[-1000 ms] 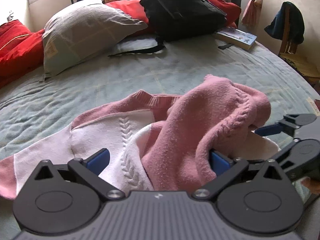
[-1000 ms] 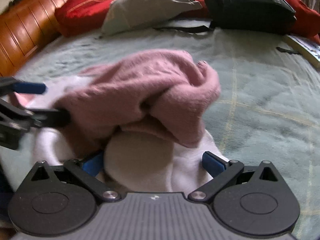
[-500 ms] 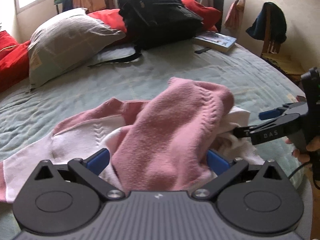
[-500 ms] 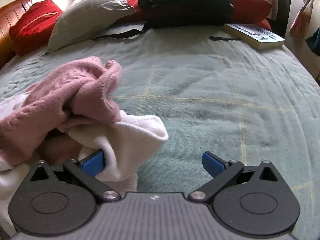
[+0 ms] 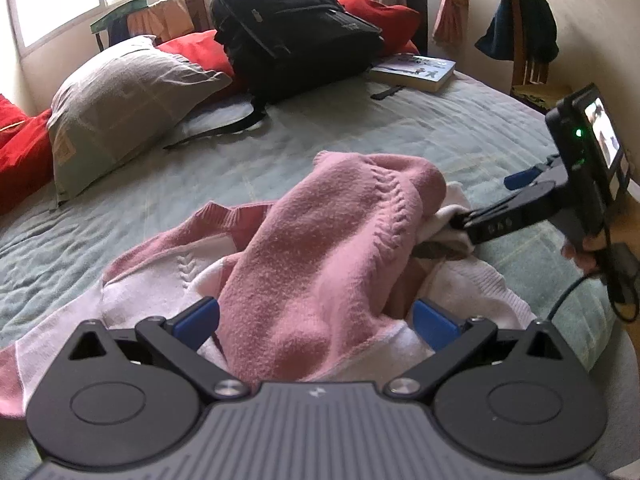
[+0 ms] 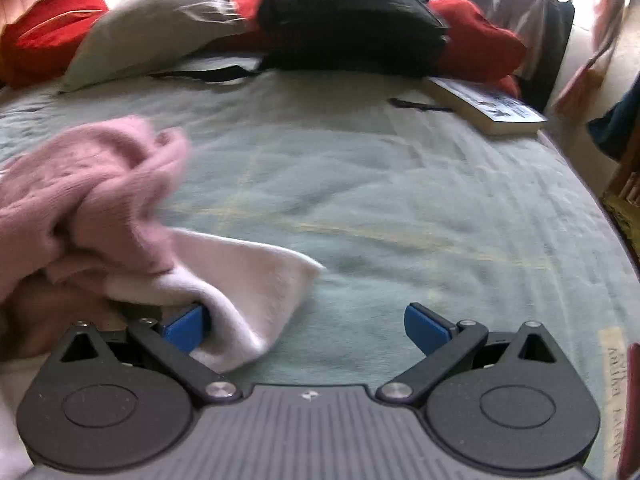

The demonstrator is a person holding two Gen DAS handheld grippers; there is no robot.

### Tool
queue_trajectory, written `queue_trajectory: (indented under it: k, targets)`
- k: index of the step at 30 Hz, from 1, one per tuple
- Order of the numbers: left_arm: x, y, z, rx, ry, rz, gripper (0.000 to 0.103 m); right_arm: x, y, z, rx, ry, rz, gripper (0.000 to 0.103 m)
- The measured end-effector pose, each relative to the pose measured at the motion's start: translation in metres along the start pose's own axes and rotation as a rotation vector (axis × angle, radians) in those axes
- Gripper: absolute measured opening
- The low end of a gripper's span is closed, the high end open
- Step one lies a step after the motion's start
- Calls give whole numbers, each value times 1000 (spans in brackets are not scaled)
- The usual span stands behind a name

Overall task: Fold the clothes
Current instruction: 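Lift the pink sleeve with white cuff using the right tool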

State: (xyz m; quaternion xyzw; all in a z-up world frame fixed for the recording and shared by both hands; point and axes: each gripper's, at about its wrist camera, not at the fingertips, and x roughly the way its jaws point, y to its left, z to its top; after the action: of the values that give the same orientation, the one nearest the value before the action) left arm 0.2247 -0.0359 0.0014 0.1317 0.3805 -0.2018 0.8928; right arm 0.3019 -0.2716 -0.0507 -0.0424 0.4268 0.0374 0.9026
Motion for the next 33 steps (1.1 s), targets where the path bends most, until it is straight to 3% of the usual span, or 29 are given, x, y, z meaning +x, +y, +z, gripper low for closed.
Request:
queue_trajectory:
  k: [8,11,13,21,28,33]
  targets:
    - [7,-5,-2,10,18,-9,102,13,21,-8,-191,-70,24,103]
    - [7,-5,-3,10,23,-7,102,19,7,0,-148,-56,72,103]
    - [7,-3,-3,9,27,-5,102,19,0,5,-126,-57,59,103]
    - [4,-3,-4,-4,12,-6,102,20,-33,18,-53,-92,-100,103]
    - [7,-6,2,-31,-15,15,102,18,-89,25,43,-96,-271,103]
    - [9,-14,3,-6,-34,60,102,7,-66,18,1,-83,-73,103]
